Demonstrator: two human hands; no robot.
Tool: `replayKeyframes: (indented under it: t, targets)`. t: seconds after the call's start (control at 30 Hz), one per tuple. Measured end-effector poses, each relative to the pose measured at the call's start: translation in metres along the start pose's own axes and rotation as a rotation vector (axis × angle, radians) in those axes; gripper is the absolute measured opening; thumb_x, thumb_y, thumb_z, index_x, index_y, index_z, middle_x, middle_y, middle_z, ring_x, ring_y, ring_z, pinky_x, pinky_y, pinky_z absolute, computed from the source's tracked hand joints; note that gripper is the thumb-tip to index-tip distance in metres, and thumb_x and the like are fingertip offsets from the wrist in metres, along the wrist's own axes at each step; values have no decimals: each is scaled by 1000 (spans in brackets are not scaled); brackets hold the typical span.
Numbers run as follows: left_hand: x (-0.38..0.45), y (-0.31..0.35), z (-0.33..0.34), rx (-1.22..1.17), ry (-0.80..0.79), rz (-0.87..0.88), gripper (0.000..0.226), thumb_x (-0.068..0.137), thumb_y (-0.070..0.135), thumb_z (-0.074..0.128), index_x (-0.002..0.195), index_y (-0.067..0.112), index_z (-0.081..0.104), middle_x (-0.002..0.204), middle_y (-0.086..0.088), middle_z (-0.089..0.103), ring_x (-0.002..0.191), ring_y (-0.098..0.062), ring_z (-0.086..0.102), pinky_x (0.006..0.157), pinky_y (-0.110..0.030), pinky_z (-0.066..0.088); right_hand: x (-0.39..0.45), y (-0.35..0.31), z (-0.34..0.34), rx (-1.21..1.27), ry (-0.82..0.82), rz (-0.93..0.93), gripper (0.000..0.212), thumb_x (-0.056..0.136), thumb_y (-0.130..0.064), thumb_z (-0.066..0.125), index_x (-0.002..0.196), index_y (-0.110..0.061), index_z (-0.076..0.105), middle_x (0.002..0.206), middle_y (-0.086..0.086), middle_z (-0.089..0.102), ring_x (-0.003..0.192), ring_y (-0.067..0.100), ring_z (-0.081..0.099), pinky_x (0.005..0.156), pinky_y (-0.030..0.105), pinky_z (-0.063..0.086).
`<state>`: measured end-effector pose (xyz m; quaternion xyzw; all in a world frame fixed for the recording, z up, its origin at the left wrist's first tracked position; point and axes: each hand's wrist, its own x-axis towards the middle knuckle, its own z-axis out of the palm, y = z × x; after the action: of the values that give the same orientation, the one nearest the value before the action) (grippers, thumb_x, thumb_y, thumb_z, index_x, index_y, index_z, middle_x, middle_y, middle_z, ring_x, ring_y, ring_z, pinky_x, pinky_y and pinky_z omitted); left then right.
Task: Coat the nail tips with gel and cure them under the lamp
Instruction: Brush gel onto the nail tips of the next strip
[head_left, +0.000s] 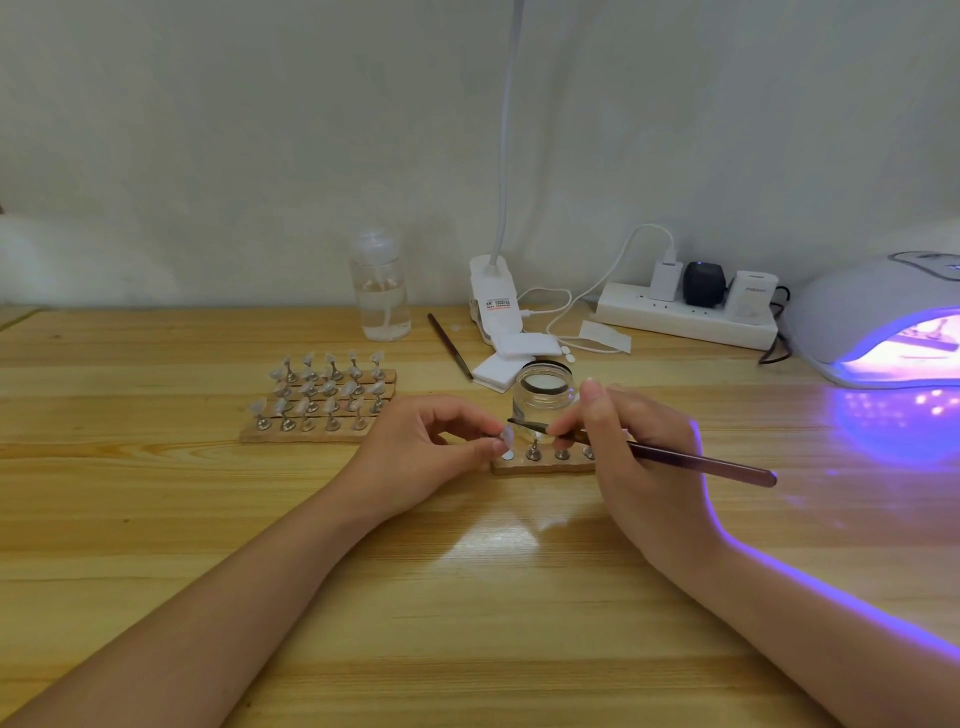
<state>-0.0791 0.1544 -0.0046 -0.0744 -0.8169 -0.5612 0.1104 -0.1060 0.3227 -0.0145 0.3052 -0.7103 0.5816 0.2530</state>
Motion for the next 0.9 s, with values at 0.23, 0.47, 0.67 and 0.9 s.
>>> replayKeyframes:
  t: [0.23, 0.47, 0.67, 0.9]
  targets:
    - [2, -2, 0, 1, 8, -7, 20, 72, 8, 73, 67, 27, 69, 65, 14, 68, 60, 7, 57, 56, -7, 43, -2, -2, -1, 16, -6, 0, 37, 89, -31, 42, 59, -24, 62, 55, -9, 61, 57, 6, 60, 69, 27, 47]
    - [3, -3, 0, -11, 19, -11, 19, 72, 7, 73, 67, 25, 68, 64, 16, 68, 60, 9, 57, 55, -5, 41, -4, -3, -3, 134, -3, 55, 39, 86, -33, 45, 54, -19, 62, 49, -11, 59, 50, 3, 58, 58, 11, 43]
    - [2, -1, 1, 6, 7, 11, 18, 73, 7, 73, 68, 24, 69, 63, 18, 67, 58, 10, 56, 54, -5, 40, -1, -3, 0, 67, 12, 58, 38, 88, -36, 40, 62, -22, 63, 57, -9, 61, 60, 2, 59, 61, 9, 40]
    - [4, -3, 2, 16, 24, -7, 17, 72, 9, 74, 67, 25, 68, 59, 18, 65, 52, 10, 53, 51, -4, 38, -2, -1, 1, 53, -9, 52, 36, 88, -35, 41, 59, -27, 62, 55, -7, 62, 58, 4, 61, 68, 19, 45]
